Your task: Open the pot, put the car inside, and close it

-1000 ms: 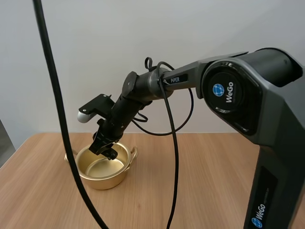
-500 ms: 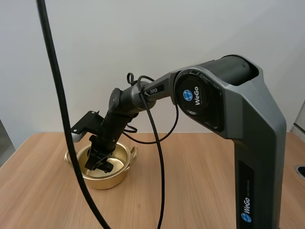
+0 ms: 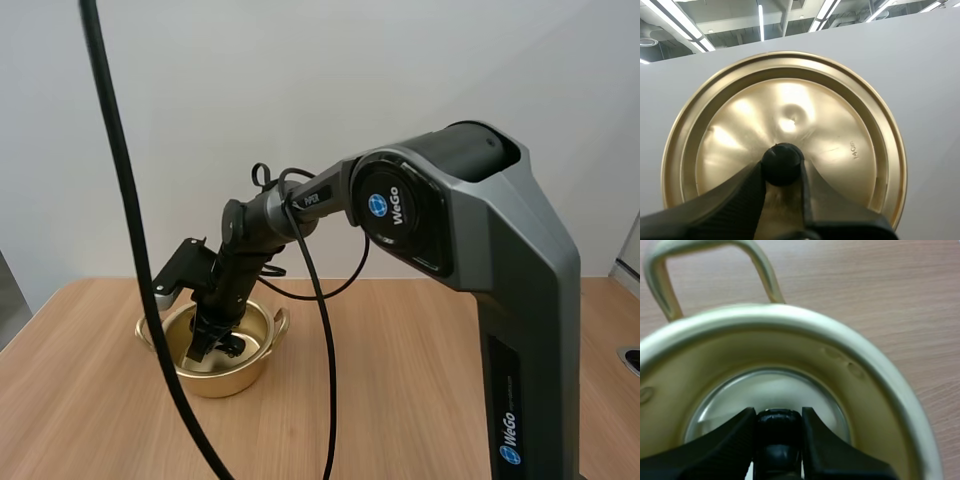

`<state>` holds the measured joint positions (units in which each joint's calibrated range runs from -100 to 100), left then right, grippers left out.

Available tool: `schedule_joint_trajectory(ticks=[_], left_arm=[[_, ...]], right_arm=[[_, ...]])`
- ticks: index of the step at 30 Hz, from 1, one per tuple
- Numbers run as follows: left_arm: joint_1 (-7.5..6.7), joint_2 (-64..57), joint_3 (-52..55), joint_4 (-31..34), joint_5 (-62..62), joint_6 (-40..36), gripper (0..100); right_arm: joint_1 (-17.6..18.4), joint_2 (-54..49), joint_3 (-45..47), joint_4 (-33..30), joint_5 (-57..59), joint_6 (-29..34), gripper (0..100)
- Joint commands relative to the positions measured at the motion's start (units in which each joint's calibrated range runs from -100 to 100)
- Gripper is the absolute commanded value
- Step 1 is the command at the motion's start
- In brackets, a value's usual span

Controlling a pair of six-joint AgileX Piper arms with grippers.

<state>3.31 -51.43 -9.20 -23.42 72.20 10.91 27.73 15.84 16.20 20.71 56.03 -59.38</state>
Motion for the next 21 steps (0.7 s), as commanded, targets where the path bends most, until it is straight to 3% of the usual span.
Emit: schedule_joint_trajectory(ticks=[1,13,18,19,21], left_arm=[[0.01,0.0,0.0,-0.1,0.0,0.0,0],[0.01,0.0,0.0,-0.5,0.2,0.3,0],[0.01,0.0,0.0,-0.7,0.4,0.4,0],[0.01,0.0,0.0,-0.7,0.4,0.4,0],[0.01,0.0,0.0,-0.7,0.5,1.0,0]], right_arm=[[0.0,1.0,-0.1,-1.0,-0.1,0.2,0],[0.0,2.4,-0.1,-1.1,-1.3,0.4,0],[0.0,2.4,-0.1,-1.1,-1.3,0.4,58],[0.0,2.4,-0.1,-1.1,-1.3,0.8,66],[0.0,2.4,-0.1,-1.1,-1.3,1.0,69]])
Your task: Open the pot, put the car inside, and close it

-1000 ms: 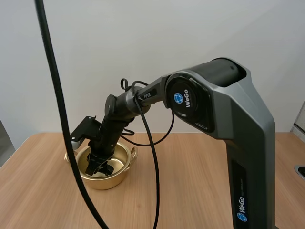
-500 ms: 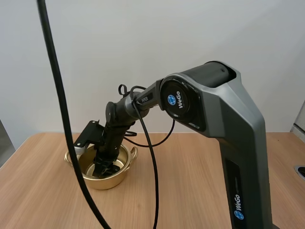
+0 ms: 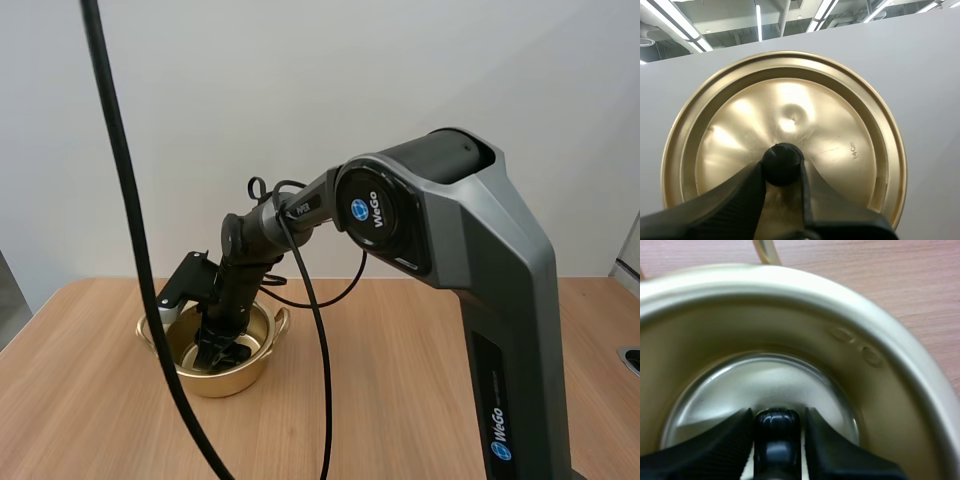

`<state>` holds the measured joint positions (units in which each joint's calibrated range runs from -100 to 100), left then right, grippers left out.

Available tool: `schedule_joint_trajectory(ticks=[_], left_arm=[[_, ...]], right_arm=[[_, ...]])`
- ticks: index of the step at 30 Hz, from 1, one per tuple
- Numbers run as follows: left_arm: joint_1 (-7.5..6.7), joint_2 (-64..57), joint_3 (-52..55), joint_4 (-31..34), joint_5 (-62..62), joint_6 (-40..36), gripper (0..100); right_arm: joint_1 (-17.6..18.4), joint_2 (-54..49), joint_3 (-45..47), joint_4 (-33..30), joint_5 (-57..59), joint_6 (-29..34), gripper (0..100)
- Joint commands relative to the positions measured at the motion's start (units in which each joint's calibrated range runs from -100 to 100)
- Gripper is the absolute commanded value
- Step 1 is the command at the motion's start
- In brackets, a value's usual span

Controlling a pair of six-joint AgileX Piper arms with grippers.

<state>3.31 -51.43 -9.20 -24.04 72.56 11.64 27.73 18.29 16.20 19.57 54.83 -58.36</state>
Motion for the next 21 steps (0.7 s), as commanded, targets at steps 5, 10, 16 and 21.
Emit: schedule_joint_trajectory(ticks=[5,10,16,21], left_arm=[[0.01,0.0,0.0,-0.1,0.5,0.4,0],[0.01,0.0,0.0,-0.1,0.6,0.5,0],[0.01,0.0,0.0,-0.1,0.6,0.5,0],[0.01,0.0,0.0,-0.1,0.6,0.5,0]], right_arm=[[0.0,0.0,-0.1,-0.1,0.2,0.0,68],[0.0,-2.5,-0.1,-0.1,0.4,0.0,68],[0.0,-9.1,-0.1,-0.1,0.4,0.2,68],[0.0,-16.0,-0.1,-0.1,0.2,0.5,67]])
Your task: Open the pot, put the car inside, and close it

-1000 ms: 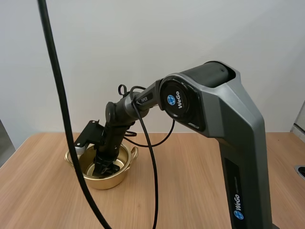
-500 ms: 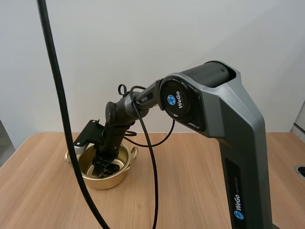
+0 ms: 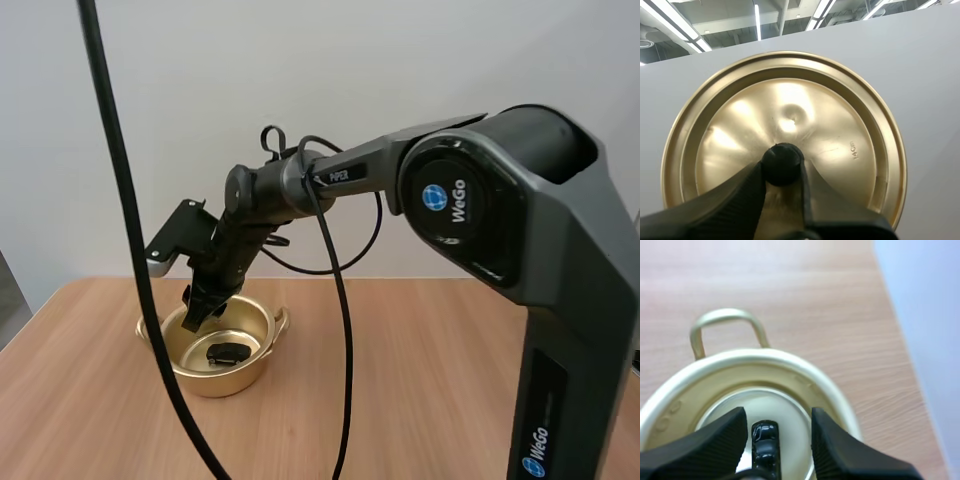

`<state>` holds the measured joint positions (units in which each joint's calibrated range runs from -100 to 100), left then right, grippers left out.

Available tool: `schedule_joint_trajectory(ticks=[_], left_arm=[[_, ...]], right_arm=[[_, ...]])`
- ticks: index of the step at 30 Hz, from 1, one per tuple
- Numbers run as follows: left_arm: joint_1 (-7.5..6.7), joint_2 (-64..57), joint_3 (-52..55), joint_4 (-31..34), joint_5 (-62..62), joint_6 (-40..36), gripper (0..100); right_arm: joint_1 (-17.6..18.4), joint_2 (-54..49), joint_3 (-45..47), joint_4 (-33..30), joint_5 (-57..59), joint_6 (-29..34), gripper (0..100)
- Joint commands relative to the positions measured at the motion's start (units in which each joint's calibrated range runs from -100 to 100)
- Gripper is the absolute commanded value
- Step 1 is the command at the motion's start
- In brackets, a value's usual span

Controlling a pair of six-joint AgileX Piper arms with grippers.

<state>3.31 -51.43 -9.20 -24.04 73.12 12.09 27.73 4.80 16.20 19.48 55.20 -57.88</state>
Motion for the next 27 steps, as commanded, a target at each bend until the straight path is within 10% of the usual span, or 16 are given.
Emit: schedule_joint_trajectory(ticks=[1,27], left_arm=[[0.01,0.0,0.0,-0.1,0.0,0.1,0],[0.01,0.0,0.0,-0.1,0.1,2.2,0]], right_arm=[[0.0,-3.9,-0.1,0.0,-0.4,0.1,67],[-12.5,-25.9,-0.1,-1.1,-4.4,14.6,67]])
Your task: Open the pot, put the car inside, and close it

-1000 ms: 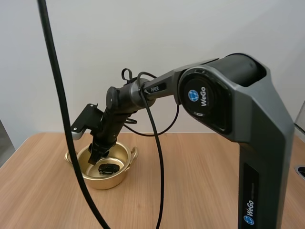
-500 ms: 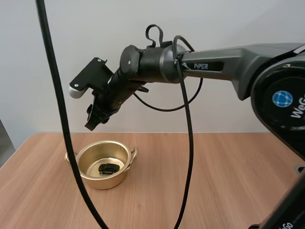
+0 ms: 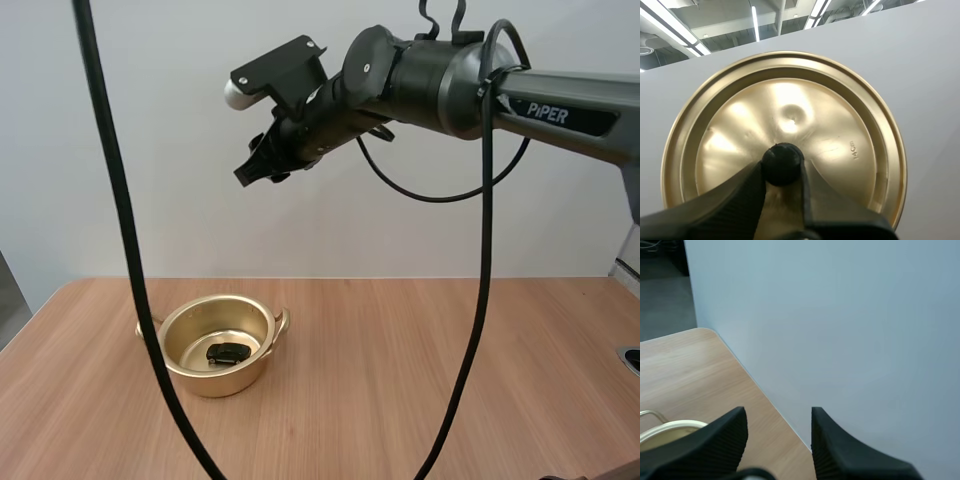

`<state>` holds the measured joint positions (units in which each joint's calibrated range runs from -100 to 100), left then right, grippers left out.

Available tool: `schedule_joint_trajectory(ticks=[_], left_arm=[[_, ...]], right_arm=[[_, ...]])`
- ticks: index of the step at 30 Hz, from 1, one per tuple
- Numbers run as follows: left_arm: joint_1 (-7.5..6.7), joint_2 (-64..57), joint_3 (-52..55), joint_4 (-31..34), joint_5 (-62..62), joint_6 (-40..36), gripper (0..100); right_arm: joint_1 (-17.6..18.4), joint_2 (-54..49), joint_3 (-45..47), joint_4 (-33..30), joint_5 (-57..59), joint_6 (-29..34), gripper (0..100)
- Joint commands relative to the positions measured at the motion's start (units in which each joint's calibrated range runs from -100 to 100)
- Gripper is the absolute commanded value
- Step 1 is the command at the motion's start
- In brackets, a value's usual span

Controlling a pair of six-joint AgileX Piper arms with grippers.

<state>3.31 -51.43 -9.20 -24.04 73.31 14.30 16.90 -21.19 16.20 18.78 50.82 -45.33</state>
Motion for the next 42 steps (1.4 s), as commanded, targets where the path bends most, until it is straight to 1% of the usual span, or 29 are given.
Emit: schedule_joint_trajectory(ticks=[1,7,12,16,19,22,25,29,32,36,37,38,42], left_arm=[[0.01,0.0,0.0,-0.1,-0.1,0.0,0],[0.01,0.0,0.0,-0.1,-0.1,0.0,0],[0.01,0.0,0.0,-0.9,-0.4,0.2,0],[0.01,0.0,0.0,-3.8,-2.4,2.1,0],[0.01,0.0,0.0,-4.7,-2.6,2.1,0],[0.01,0.0,0.0,-4.4,-2.6,2.3,0],[0.01,0.0,0.0,-4.4,-2.8,2.6,0],[0.01,0.0,0.0,-4.4,-3.1,2.6,0],[0.01,0.0,0.0,-4.4,-3.1,2.6,0],[0.01,0.0,0.0,-4.5,-3.1,2.6,0],[0.01,0.0,0.0,-4.5,-3.1,2.6,0],[0.01,0.0,0.0,-4.5,-3.1,2.6,0],[0.01,0.0,0.0,-4.5,-3.1,2.6,0]], right_arm=[[-2.6,-0.1,-0.1,-0.7,0.0,3.0,67],[-7.8,-0.5,0.1,-1.1,0.5,5.1,67],[-11.7,-0.5,0.1,-1.5,4.2,7.2,67],[-14.3,-0.5,0.1,-1.7,7.7,8.5,60],[-16.2,-0.5,0.1,-1.8,9.9,11.7,60],[-18.1,-0.5,0.1,-1.9,12.3,11.9,60],[-19.1,-0.5,0.1,-1.9,14.5,13.1,60],[-19.1,-0.5,0.1,-1.1,21.5,14.1,60],[-19.1,-0.4,0.2,-1.2,23.1,14.1,60],[-19.1,-1.1,3.0,-1.1,15.8,15.9,60],[-19.1,-1.7,4.7,-1.1,10.5,16.7,60],[-19.1,-2.8,8.1,-1.6,2.2,17.4,60],[-19.1,-5.7,17.8,-1.9,-16.0,17.7,60]])
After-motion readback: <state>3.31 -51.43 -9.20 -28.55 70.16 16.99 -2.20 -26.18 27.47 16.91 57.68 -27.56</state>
